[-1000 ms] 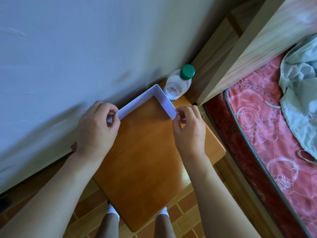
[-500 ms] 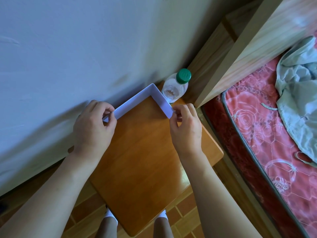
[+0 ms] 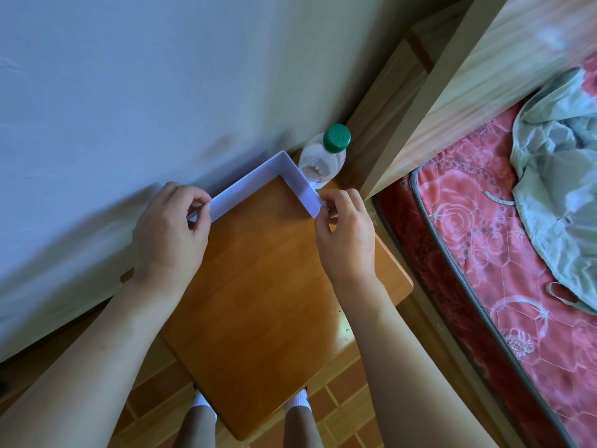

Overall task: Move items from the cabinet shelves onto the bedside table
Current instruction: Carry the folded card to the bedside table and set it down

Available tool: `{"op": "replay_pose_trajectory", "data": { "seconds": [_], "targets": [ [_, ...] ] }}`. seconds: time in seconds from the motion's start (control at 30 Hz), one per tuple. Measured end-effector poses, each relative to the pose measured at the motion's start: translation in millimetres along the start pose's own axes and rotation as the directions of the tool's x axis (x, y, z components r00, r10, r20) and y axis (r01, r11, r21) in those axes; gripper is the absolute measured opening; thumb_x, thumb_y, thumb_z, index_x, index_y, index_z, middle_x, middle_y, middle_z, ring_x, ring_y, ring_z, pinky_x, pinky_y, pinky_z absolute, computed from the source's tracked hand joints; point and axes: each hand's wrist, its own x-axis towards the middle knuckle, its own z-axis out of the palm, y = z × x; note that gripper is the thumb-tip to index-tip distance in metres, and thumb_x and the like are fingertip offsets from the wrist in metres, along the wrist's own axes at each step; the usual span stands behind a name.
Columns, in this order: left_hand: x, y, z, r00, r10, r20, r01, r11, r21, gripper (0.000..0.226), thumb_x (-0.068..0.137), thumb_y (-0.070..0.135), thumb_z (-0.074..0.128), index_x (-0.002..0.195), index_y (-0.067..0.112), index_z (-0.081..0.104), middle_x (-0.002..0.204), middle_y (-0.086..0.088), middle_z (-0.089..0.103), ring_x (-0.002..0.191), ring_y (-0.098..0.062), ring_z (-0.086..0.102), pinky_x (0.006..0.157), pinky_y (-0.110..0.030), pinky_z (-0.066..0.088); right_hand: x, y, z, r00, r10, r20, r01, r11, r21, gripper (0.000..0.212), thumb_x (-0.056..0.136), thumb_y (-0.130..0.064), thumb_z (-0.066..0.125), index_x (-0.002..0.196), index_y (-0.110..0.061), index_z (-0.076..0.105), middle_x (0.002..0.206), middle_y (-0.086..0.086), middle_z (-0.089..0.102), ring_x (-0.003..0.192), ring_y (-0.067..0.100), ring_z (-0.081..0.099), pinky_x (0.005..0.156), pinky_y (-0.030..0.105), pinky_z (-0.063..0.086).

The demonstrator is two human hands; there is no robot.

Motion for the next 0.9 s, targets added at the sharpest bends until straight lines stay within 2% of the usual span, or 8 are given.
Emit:
{"op": "replay_pose_trajectory", "data": {
  "seconds": [0.2,0.4,0.7,0.8,0.9],
  "targets": [
    [-1.0,4.1,-2.5,1.0,-0.019,0.012,0.019,1.0,-0.008,0.011,0.095,0.012,0.067,0.106,0.015,0.07,0.105,-0.003,0.066,0.091,-0.028,0.066,0.07,-0.043,0.053,-3.0,-3.3,-7.4,0.999,-0.001,0.035,0.004,0.997,-0.074,0.026,0.099,-0.014,0.064,0.125,-0.013,0.067,0.115,-0.003,0.06,0.091,0.014,0.062,0.074,0.034,0.058],
    [-9.2,20.3,-9.8,1.0,0.014,0.01,-0.014,1.0,0.022,0.019,0.095,0.016,0.067,0.114,0.012,0.07,0.113,-0.007,0.065,0.105,-0.032,0.062,0.08,-0.045,0.053,-11.9,-5.3,-20.3,0.999,-0.003,0.053,0.01,0.993,-0.115,0.028,0.099,-0.019,0.064,0.127,-0.015,0.067,0.121,-0.004,0.059,0.098,0.013,0.062,0.072,0.026,0.052],
    [-17.9,66.5,-47.5,0.994,0.105,0.018,-0.106,0.994,0.022,0.029,0.092,0.015,0.07,0.12,0.011,0.071,0.121,-0.007,0.066,0.108,-0.032,0.061,0.088,-0.043,0.051,-25.1,-25.3,-69.4,0.997,-0.021,0.074,0.029,0.994,-0.104,0.033,0.096,-0.018,0.068,0.129,-0.012,0.067,0.126,0.002,0.06,0.109,0.02,0.063,0.081,0.03,0.055],
    [-18.4,90.3,-74.6,0.989,0.145,0.02,-0.145,0.989,0.001,0.033,0.09,0.016,0.07,0.124,0.011,0.07,0.125,-0.006,0.066,0.114,-0.032,0.061,0.097,-0.041,0.049,-29.2,-42.4,-98.1,0.995,-0.011,0.097,0.021,0.995,-0.099,0.038,0.096,-0.022,0.066,0.133,-0.013,0.064,0.131,0.003,0.059,0.117,0.023,0.06,0.094,0.04,0.055],
    [-16.4,115.8,-114.1,0.989,0.143,0.023,-0.143,0.99,0.005,0.039,0.091,0.024,0.066,0.127,0.01,0.069,0.131,-0.008,0.065,0.122,-0.031,0.058,0.104,-0.042,0.047,-31.6,-68.9,-134.3,0.991,-0.001,0.133,0.018,0.992,-0.124,0.044,0.099,-0.031,0.062,0.14,-0.017,0.059,0.142,0.001,0.054,0.129,0.024,0.053,0.106,0.048,0.047]
  ]
}}
